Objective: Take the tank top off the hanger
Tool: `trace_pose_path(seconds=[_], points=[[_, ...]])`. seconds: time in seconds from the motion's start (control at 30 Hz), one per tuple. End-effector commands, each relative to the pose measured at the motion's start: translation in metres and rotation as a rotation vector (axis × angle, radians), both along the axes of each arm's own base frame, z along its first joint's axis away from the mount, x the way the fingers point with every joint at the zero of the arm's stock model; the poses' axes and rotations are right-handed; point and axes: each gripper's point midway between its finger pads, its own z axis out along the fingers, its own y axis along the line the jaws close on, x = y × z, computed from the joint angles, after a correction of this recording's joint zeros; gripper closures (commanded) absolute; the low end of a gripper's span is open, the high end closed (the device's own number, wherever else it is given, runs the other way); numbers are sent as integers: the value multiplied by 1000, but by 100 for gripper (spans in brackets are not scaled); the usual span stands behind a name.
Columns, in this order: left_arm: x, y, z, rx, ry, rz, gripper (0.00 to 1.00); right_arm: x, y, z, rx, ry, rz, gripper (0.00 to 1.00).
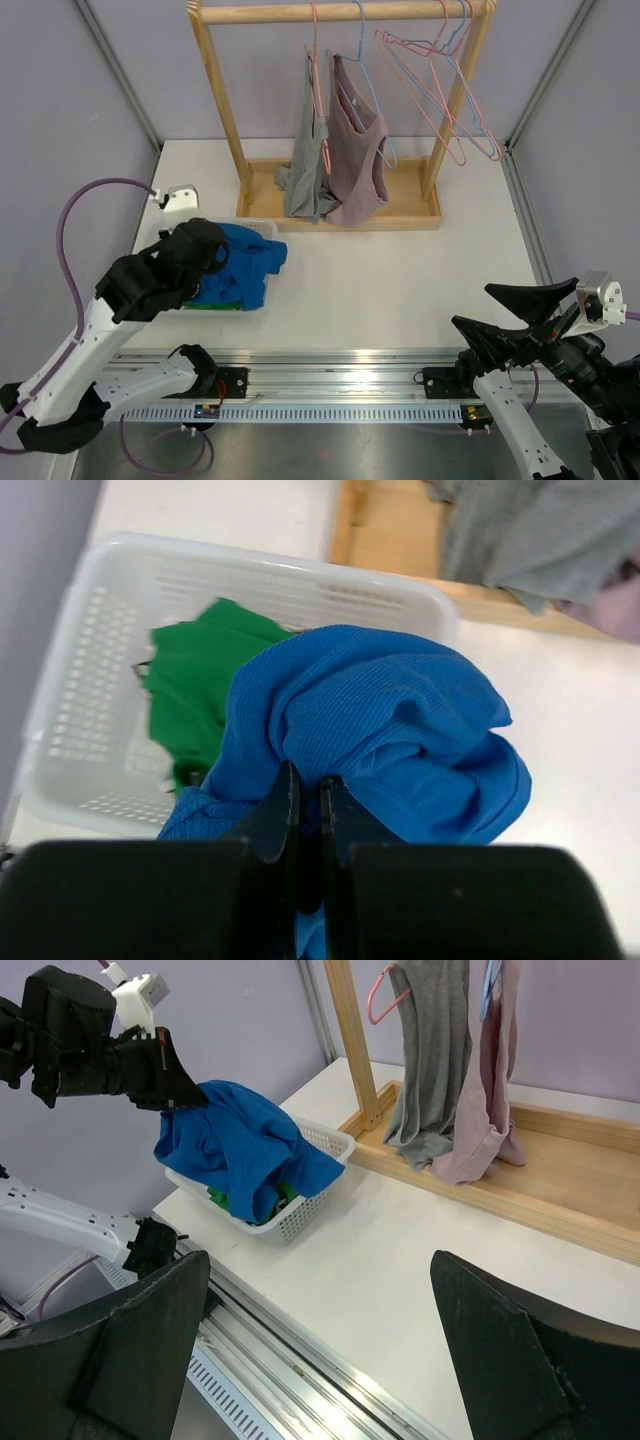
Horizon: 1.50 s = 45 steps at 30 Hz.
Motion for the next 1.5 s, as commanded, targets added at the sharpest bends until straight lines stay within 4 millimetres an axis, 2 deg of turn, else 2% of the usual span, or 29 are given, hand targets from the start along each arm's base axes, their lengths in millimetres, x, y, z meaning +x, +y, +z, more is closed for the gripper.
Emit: trace_pose_path(seconds=[0.0,0.03,0.07,0.1,0.13,0.17,0.2,0.23,0.3,0.33,0.4,0.47,0.53,0.57,0.6,0.7,0.73,0.93,0.97,1.03,1.1,1.13,1.2,1.23,1.3,1.37,1.4,1.43,1.47], points=[[20,20,9,48,-22,50,100,10,7,13,16,-9,30,1],[24,24,5,59,-4,68,100,10,8,15,20,-12,35,0],[32,38,2,66,4,118,100,10,9,14,22,-9,39,1],[35,34,-14,50,58,97,100,10,9,14,23,-9,40,1],[40,37,-20,42,78,108,100,9,9,15,25,-14,41,0],[48,49,-26,25,87,157,100,10,10,13,27,-11,46,1],[54,41,-37,-24,126,117,100,11,11,13,28,-10,49,1],[60,42,-59,-27,190,125,100,12,12,14,37,-10,55,1],[74,54,-80,-52,241,179,100,15,16,10,42,9,72,0],[80,54,-105,-51,325,186,100,16,17,11,50,9,81,1],[83,58,-134,-53,412,208,100,21,21,6,52,30,100,1],[83,50,-167,-76,528,182,100,25,23,2,53,40,104,1],[80,46,-184,-101,592,169,91,33,24,-1,53,54,100,0],[81,48,-183,-107,591,175,87,35,24,-1,55,57,96,1],[81,49,-181,-110,580,180,72,41,25,0,66,69,93,1],[82,53,-164,-129,497,194,54,55,27,0,83,108,74,0],[82,54,-158,-139,472,198,42,65,27,1,92,139,56,0],[74,57,-125,-165,351,203,19,96,33,14,87,182,48,1],[73,57,-120,-166,331,204,10,101,33,16,86,185,43,0],[68,59,-101,-171,257,195,1,114,34,21,81,186,26,1],[65,55,-88,-183,207,152,1,125,33,23,78,201,5,1],[60,53,-71,-179,142,112,1,134,35,25,73,220,6,0],[53,45,-56,-201,81,41,1,142,41,30,76,223,28,1],[45,43,-40,-204,8,7,1,151,43,32,73,228,32,0],[35,35,-31,-236,-53,-43,1,162,42,37,67,213,11,0],[23,30,-22,-260,-133,-81,1,181,39,41,51,214,-36,0],[20,24,-21,-275,-152,-113,1,196,39,35,33,243,-53,0],[19,23,-16,-279,-194,-130,1,203,36,45,29,223,-78,0],[13,22,-19,-282,-217,-139,1,210,36,45,23,227,-88,2]])
